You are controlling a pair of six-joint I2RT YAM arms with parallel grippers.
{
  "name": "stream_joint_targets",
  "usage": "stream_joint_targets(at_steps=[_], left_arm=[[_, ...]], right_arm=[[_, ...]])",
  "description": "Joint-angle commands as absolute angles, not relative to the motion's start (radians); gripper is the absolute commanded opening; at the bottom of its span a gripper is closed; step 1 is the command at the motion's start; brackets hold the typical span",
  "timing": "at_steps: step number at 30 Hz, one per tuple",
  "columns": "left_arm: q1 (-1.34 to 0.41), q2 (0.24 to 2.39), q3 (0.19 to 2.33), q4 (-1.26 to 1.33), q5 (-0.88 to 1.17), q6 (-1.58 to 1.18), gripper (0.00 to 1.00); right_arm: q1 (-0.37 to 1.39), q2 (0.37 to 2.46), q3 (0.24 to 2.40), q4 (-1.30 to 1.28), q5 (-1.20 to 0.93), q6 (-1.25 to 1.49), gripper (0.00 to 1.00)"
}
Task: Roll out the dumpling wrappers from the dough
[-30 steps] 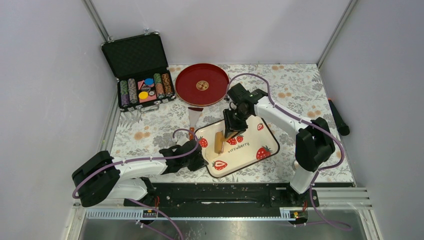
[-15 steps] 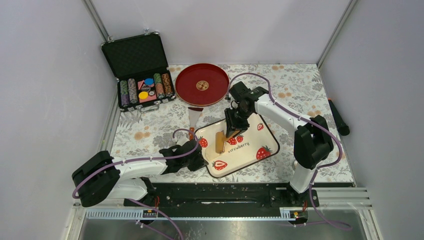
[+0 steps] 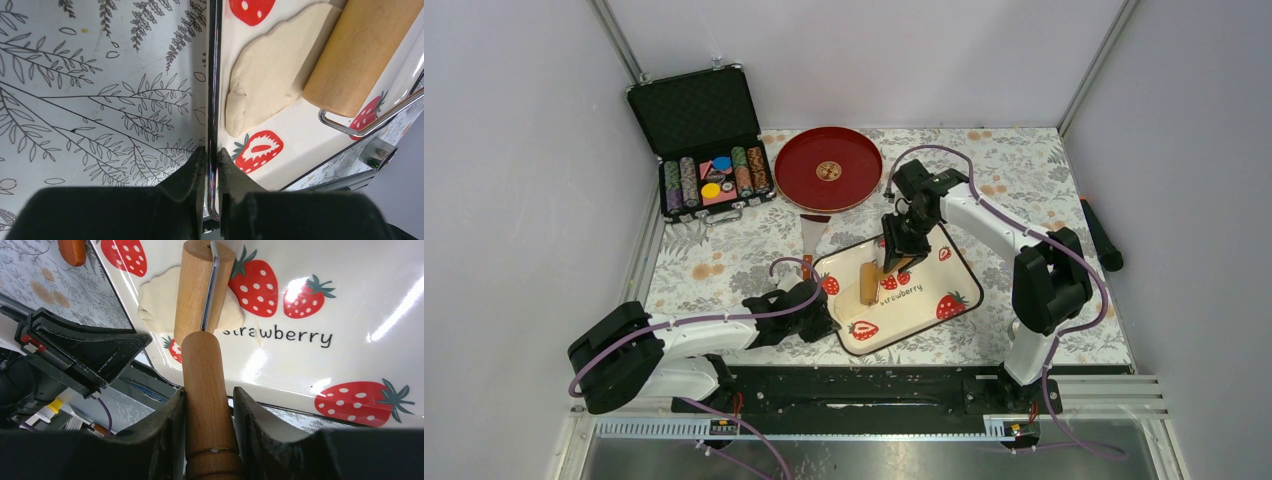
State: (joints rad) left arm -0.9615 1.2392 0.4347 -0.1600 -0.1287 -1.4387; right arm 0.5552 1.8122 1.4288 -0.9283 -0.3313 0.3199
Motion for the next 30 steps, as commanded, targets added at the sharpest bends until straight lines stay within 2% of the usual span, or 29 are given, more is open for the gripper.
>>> stream_joint_targets(at_steps=[1,11,16,22,30], left_arm=[[-0.962,1.258,0.427,-0.238,-0.176,-1.44,0.0],[-0.962,1.258,0.428,-0.235,-0.173,-1.433,0.0],[-0.962,1.258,0.433,-0.233,-0.163,-1.414,0.0],[-0.962,1.266,0.487,-0.305,-0.165,-1.347,0.0],[-0.96,1.287,0.566,-0.399,-0.134,-1.235,0.0]], right_arm=[[0.485,1.927,1.315,-1.162,0.226,0.216,0.0],[0.48,1.893,1.335,-1.173,0.256,0.214,0.0],[0.465,1.802,1.367,-1.11,0.125,0.218,0.0],[0.459,1.594,1.468,-1.053,-0.015,0.221,0.0],[0.329,1.454,1.472,-0.898,-0.364,0.347,0.0]])
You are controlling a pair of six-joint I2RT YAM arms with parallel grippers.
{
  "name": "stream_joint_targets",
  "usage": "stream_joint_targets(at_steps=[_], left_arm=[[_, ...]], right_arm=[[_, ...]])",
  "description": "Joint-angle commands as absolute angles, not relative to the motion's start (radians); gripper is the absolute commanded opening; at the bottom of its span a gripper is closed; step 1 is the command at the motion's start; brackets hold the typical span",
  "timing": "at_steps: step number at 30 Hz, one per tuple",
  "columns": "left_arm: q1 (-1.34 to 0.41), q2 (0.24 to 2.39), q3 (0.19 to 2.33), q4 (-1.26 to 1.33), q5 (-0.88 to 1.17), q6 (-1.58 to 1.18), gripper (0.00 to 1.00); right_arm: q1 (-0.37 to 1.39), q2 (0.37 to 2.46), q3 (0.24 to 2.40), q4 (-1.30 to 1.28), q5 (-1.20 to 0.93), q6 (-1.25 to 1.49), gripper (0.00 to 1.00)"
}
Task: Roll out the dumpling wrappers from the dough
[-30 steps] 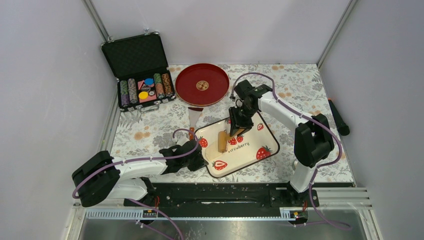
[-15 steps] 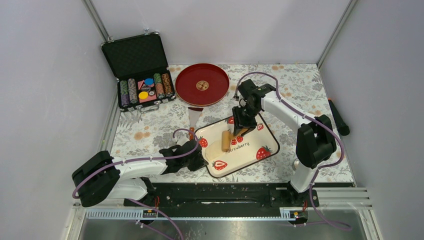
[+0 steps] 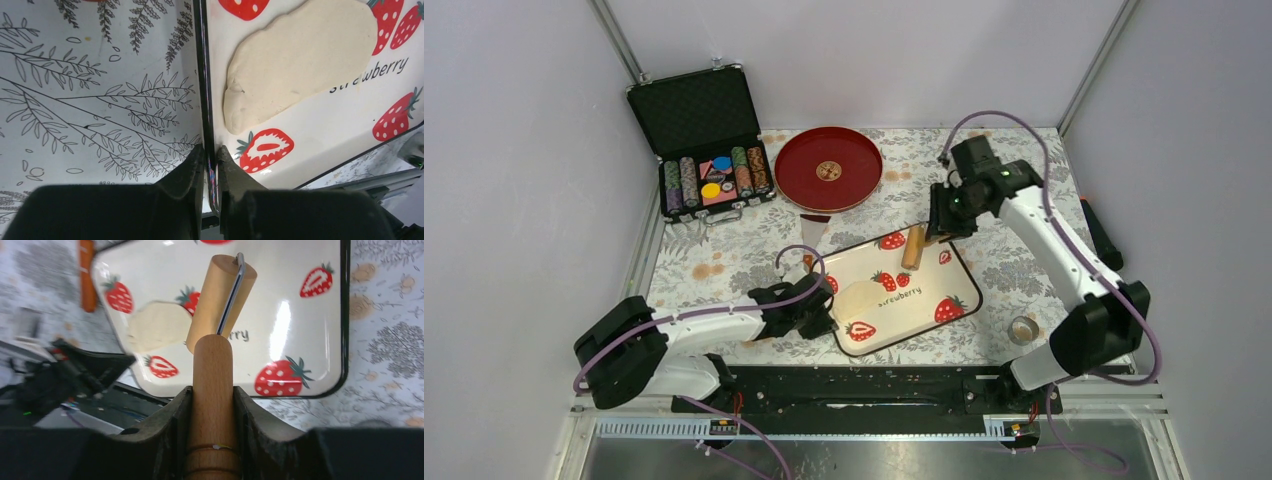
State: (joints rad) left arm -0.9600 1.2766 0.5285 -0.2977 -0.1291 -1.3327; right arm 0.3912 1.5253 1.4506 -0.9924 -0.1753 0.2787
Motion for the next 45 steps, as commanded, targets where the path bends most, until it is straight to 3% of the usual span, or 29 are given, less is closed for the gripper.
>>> stream_joint_targets(at_steps=[1,5,9,22,28,33,39,42,45], left_arm=[[-0.96,1.288,0.57,-0.402,-0.128,-1.222,0.0],[-0.961,1.284,0.592,-0.429,-0.114,-1.157,0.0],[-0.96,1.278,0.58,-0.41,-0.096,-1.112,0.0],[-0.961,1.262,0.517,-0.323,-0.053,-1.12,0.0],[-0.961,1.268,0.509,-0.303,-0.049,-1.12,0.0],[-0.96,1.275,0.511,-0.302,-0.048,-1.118,0.0],[-0.96,1.273,0.506,-0.297,-0.047,-1.12,0.0],[-0.96,1.27,0.503,-0.293,-0.047,-1.12,0.0],[-0.961,1.26,0.497,-0.286,-0.048,-1.121,0.0]], right_arm=[[0.303,1.445,1.454,-0.872,-0.413,0.368,0.0],[0.177,1.399,1.337,-0.721,-0.599,0.485,0.0],[0.047,1.377,1.249,-0.618,-0.656,0.556,0.0],[-0.148,1.546,1.249,-0.464,-0.47,0.657,0.0],[-0.149,1.698,1.311,-0.424,-0.463,0.681,0.09],[-0.149,1.769,1.349,-0.464,-0.438,0.653,0.29],[-0.149,1.767,1.41,-0.664,-0.298,0.563,0.75],[-0.149,1.749,1.436,-0.753,-0.207,0.518,0.88],[-0.149,1.723,1.447,-0.813,-0.131,0.484,0.94]])
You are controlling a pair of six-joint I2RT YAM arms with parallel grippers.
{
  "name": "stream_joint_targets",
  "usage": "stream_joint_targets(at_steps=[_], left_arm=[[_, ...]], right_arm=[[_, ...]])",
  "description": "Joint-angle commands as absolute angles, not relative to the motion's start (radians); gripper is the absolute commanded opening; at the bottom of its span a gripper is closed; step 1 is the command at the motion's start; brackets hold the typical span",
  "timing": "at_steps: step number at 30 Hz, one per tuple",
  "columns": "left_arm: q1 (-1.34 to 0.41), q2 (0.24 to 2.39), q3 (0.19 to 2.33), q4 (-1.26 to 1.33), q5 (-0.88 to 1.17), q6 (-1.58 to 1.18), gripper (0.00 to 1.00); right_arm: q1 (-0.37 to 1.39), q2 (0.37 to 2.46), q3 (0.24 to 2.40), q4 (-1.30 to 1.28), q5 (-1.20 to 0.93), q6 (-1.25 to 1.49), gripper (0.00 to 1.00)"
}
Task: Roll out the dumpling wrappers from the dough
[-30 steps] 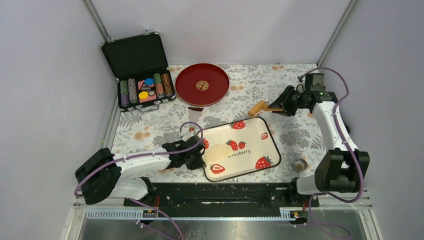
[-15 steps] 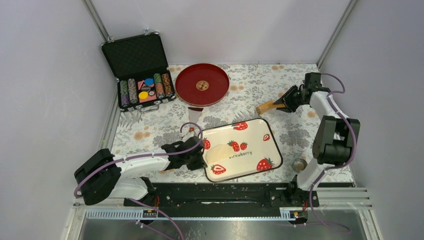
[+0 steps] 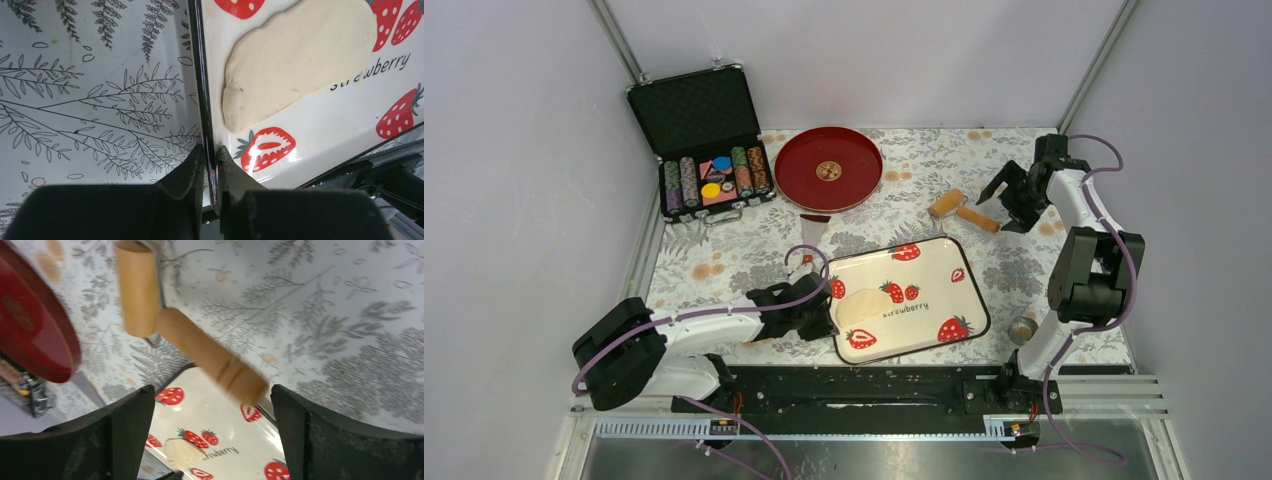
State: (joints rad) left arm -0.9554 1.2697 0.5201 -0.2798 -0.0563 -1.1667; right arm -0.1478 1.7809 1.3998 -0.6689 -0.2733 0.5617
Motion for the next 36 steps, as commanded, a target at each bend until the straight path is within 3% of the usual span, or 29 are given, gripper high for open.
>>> stream_joint_targets(at_steps=[1,16,25,29,36], left_arm=[[-0.96,1.258,0.494,-0.284,-0.048,-1.121,0.0],[-0.946,1.225,0.436,-0.214,-0.024,-1.121,0.0],[-0.895,1.186,0.359,-0.123,0.044,-1.111,0.0],[-0.885,1.173,0.342,-0.102,0.056,-1.112,0.0],[-0.877,1.168,0.332,-0.09,0.063,-1.115,0.0]], right_arm=[[-0.149,1.712,1.444,-0.828,-0.114,0.476,0.95],[-0.15,1.366,1.255,-1.097,-0.052,0.462,0.95],[-0.154,1.17,1.021,-1.146,0.103,0.65,0.93],[-0.177,1.169,0.959,-1.127,0.198,0.724,0.92],[-0.235,1.288,0.884,-1.028,0.187,0.728,0.9]])
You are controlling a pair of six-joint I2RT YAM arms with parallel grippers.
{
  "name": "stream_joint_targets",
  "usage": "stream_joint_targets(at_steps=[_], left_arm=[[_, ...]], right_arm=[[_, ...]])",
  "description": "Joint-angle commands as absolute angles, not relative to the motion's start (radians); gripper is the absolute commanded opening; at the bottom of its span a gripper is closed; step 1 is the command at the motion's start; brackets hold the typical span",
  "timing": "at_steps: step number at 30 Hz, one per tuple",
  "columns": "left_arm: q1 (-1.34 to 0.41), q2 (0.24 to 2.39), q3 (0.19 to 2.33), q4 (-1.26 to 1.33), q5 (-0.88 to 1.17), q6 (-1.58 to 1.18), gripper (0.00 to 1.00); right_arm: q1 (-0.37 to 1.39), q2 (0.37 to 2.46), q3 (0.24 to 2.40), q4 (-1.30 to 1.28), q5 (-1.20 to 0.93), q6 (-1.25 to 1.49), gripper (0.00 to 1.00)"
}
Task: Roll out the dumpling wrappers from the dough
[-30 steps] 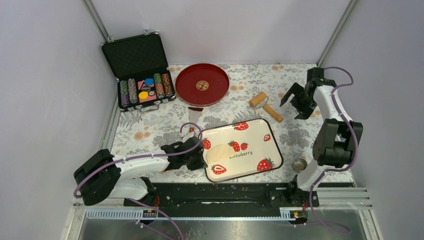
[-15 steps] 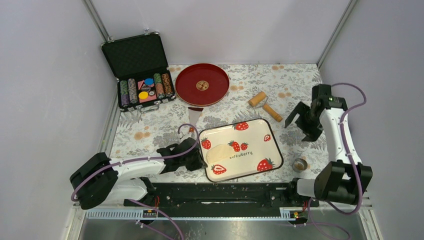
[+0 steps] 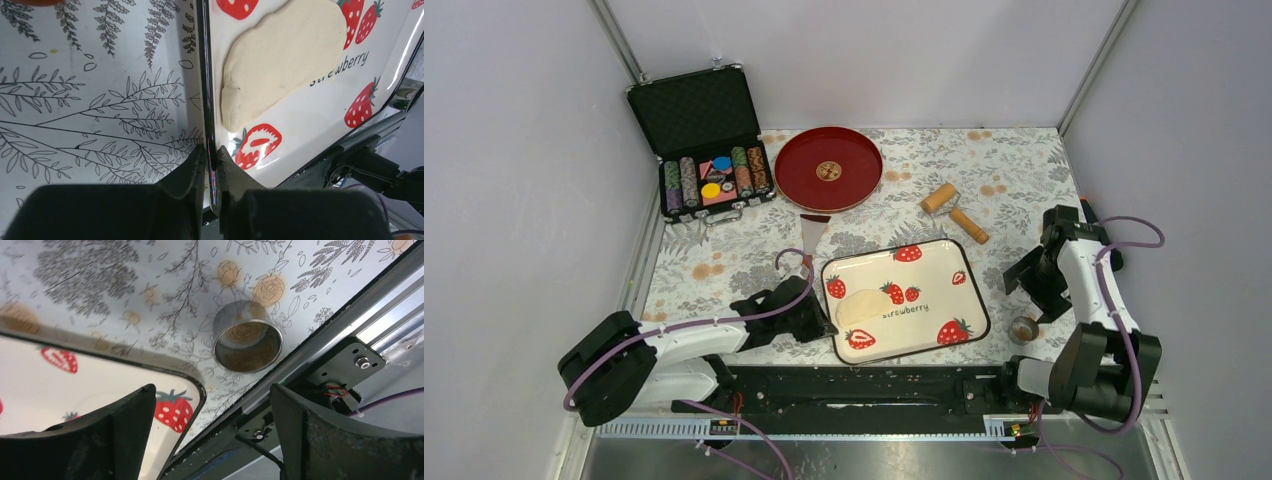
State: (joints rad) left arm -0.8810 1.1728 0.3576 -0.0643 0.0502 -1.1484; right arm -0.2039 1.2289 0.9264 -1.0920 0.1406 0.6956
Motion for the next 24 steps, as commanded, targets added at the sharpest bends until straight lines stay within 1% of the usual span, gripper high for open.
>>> stream_joint_targets(at_steps=[1,8,15,17,20,22,24], left_arm=[[-0.876,1.167,0.331,-0.09,0.062,-1.115,0.0],[-0.875,1.164,0.33,-0.089,0.061,-1.119,0.0],[-0.875,1.168,0.332,-0.09,0.055,-1.123,0.0],[-0.875,1.171,0.336,-0.095,0.056,-1.123,0.0],[-0.875,1.173,0.337,-0.096,0.055,-1.123,0.0],[-0.876,1.174,0.339,-0.096,0.054,-1.123,0.0],[-0.876,1.175,0.339,-0.098,0.054,-1.123,0.0]], right_arm=[[-0.245,1.314,0.872,-1.006,0.186,0.719,0.89],[-0.287,1.398,0.8,-0.899,0.133,0.684,0.81],[-0.288,1.468,0.8,-0.838,0.085,0.646,0.67],[-0.288,1.492,0.805,-0.826,0.061,0.628,0.62],[-0.288,1.505,0.805,-0.807,0.044,0.619,0.58],[-0.288,1.511,0.812,-0.799,0.029,0.612,0.49],[-0.288,1.523,0.826,-0.799,0.005,0.602,0.48]])
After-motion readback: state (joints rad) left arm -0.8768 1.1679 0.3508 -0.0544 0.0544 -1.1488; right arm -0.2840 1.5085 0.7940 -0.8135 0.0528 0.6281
